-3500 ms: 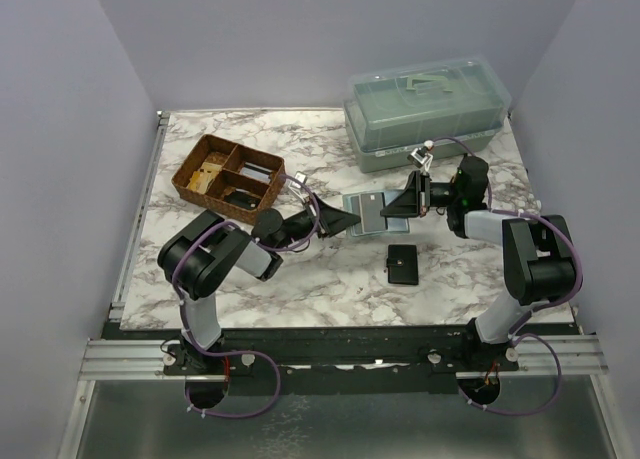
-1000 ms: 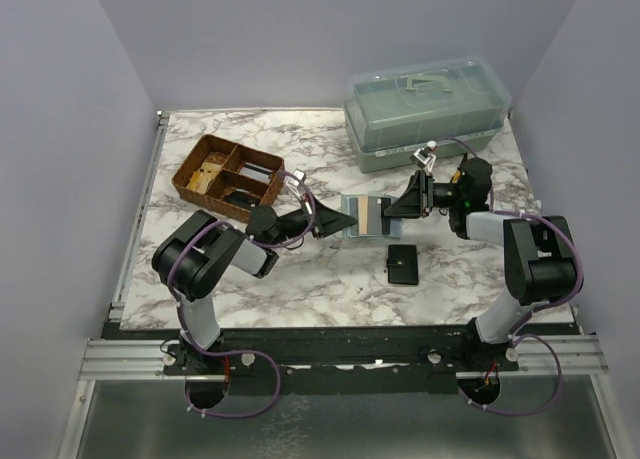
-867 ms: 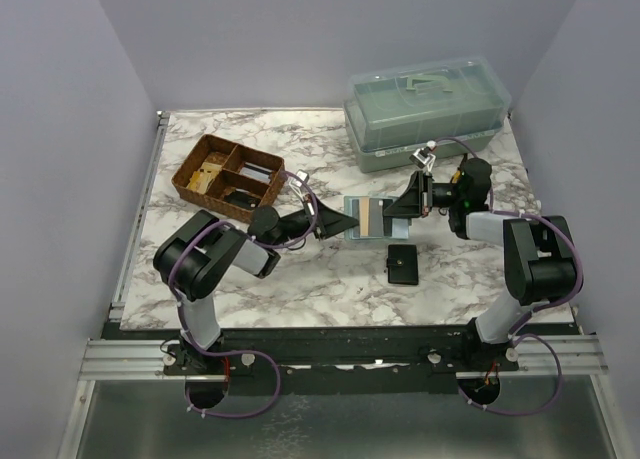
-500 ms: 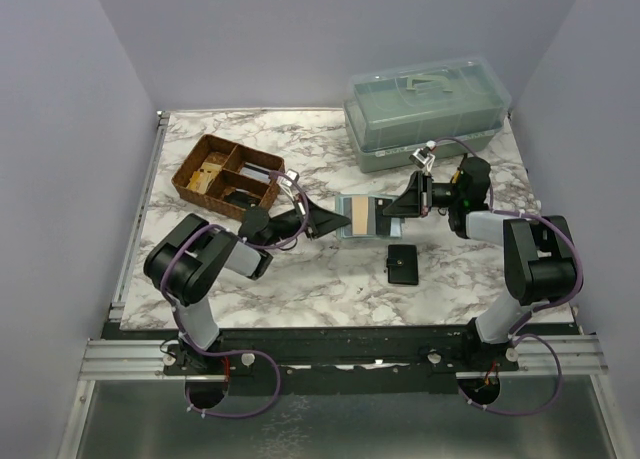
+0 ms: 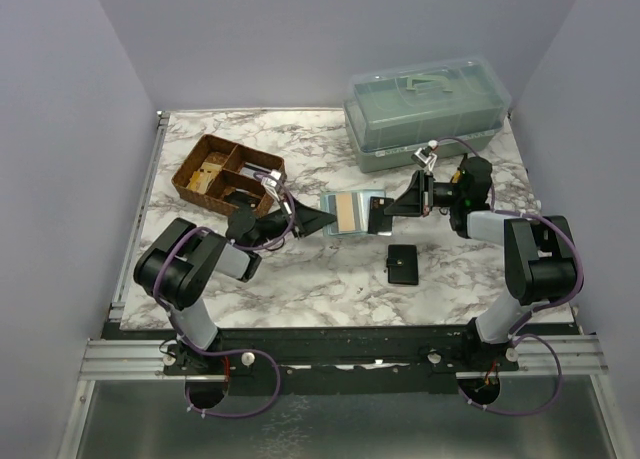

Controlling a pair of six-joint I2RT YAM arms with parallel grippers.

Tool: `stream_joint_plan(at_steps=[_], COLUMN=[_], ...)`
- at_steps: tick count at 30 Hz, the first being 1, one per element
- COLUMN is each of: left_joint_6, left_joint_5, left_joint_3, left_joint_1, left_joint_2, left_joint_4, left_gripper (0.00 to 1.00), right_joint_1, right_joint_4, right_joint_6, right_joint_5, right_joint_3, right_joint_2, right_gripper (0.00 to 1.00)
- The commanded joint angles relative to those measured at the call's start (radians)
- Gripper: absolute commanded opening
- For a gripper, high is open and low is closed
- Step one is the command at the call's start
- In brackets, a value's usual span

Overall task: Take the credit cards out of the card holder
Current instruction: Remove the credit card from the card holder.

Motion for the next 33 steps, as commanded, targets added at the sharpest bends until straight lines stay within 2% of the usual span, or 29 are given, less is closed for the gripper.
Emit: stream_joint_plan(at_steps=[1,9,14,21,30,32,33], left_joint_6=[0.005,0.039,0.086,0.167,0.176,0.17,0.168], left_joint_5=[0.008,-0.035,-0.088,-0.222,-0.338,-0.36,-0.369], left_joint_3=[-0.026,-0.081,-0.135,-0.152,-0.174,-0.179,-0.182], left_joint_1=[0.022,0.024,0.005,-0.073,-0.088,-0.088,-0.089], left_joint_2=[-0.018,0.026,0.043,0.042,0.147,0.16,0.164], left_joint_4=[0.173,0.161,0.11,-0.06,-0.082,-0.089,-0.092], left_gripper=[0.0,0.0,0.0,0.0,0.0,0.04,0.09], right_joint_1=[-0.017,-0.035,-0.05,-0.054,-0.054,-0.054,-0.054], right_joint_4=[0.051,0.242,0.268,0.264,0.236,0.215,0.203], right_joint_6=[0.015,0.125,0.139,0.132,0.111,0.096,0.087], right_joint_5=[-0.03,-0.054,-0.056,-0.055,-0.053,-0.051,-0.049], right_joint_3=[0.006,-0.015,-0.014,-0.015,-0.016,-0.016,-0.016], right_joint_2=[-0.014,-0.025,-0.029,-0.031,-0.031,-0.031,-0.03], right_gripper=[0.0,0.0,0.0,0.0,0.0,0.0,0.0])
